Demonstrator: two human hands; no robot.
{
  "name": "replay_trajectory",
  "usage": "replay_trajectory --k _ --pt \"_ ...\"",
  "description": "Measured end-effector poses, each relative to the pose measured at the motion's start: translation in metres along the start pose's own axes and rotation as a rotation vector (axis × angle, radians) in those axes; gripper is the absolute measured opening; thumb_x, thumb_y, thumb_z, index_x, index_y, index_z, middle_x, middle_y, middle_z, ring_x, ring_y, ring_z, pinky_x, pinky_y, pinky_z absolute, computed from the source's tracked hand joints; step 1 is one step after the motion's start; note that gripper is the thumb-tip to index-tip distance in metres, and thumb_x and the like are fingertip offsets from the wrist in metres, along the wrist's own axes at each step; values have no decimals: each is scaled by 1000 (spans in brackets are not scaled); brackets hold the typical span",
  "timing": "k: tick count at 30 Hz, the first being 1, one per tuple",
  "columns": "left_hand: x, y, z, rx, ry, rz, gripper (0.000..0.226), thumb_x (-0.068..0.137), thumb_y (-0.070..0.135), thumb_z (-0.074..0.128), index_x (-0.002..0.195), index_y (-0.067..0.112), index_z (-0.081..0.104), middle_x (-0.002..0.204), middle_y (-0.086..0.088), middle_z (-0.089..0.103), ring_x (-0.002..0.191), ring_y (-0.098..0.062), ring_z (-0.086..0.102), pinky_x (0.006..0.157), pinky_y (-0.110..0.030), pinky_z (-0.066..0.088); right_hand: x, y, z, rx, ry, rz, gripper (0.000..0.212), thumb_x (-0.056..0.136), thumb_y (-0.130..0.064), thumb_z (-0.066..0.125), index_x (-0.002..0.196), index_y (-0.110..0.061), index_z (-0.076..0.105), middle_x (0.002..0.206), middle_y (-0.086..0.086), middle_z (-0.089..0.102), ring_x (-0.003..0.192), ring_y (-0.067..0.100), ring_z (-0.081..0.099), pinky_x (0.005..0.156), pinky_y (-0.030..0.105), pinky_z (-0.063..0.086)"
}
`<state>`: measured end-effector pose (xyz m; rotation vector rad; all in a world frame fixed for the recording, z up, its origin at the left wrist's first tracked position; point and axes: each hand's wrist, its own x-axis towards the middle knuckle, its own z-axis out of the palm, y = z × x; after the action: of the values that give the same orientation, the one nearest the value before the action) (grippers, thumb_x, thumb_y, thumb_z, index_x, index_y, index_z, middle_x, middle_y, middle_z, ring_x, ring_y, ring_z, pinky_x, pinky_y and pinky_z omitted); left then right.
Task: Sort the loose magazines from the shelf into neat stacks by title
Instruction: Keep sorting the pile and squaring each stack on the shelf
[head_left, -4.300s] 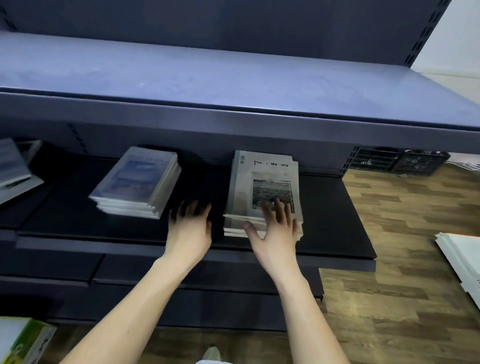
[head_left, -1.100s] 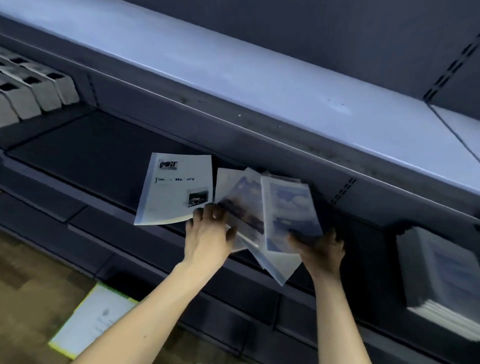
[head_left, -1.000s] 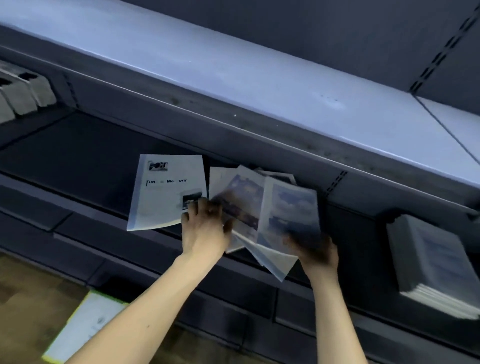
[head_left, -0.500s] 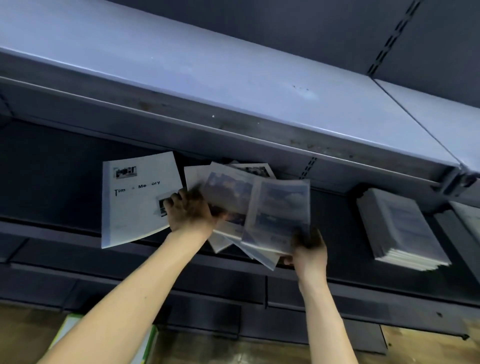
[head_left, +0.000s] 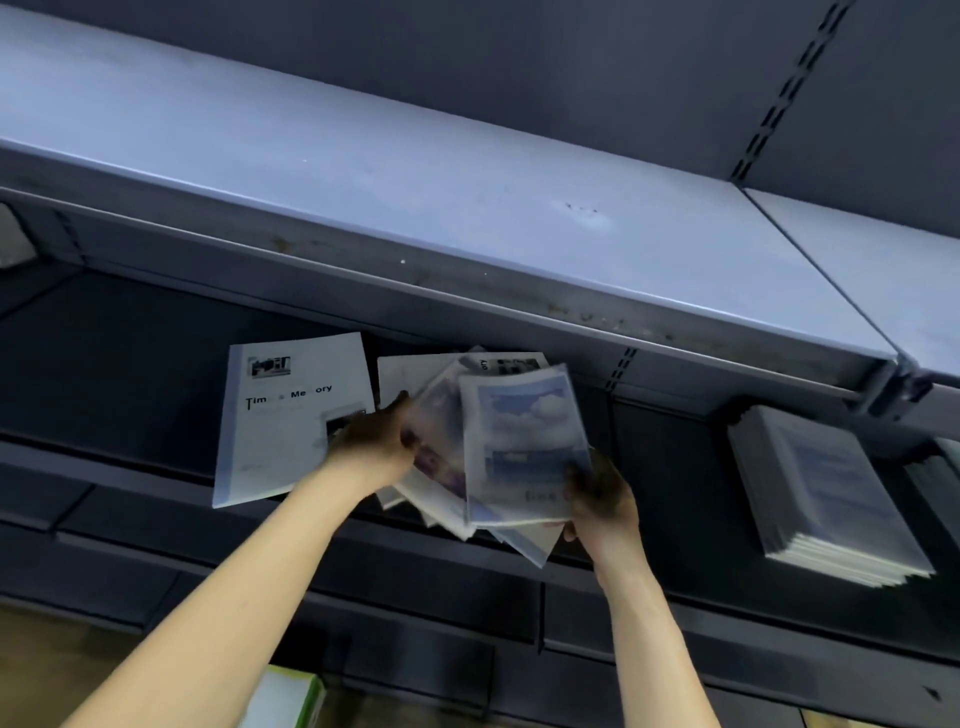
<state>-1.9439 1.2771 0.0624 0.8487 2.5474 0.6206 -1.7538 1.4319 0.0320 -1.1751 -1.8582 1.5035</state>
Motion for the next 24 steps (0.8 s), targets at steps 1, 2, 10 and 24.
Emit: replay_trajectory --k 1,2,10,24 --pt "-6 4 3 -51 -16 -24 67 101 26 48 155 32 10 88 -1 58 65 -11 57 47 -21 44 1 1 1 14 -3 15 15 102 -28 50 114 -29 60 86 6 65 59 14 58 44 25 43" --pt "-12 8 7 -111 -33 -41 72 100 25 48 156 33 2 86 1 58 59 -11 54 42 -20 40 2 2 2 26 -3 27 14 102 -26 50 111 -28 60 88 7 65 60 16 58 44 25 43" --pt "-26 33 38 -394 -33 -161 58 104 39 36 156 28 13 151 -10 42 86 -23 72 33 -13 41 10 2 4 -72 8 -23 5 99 -27 55 99 -32 57 90 -8 63 85 13 62 70 22 47" --pt "-30 44 59 -414 -32 -169 73 101 48 34 155 28 -12 144 -10 48 60 -20 70 38 -22 43 -12 0 4 -146 -141 -11 14 99 -36 56 113 -37 58 101 -9 64 86 1 60 60 9 42"
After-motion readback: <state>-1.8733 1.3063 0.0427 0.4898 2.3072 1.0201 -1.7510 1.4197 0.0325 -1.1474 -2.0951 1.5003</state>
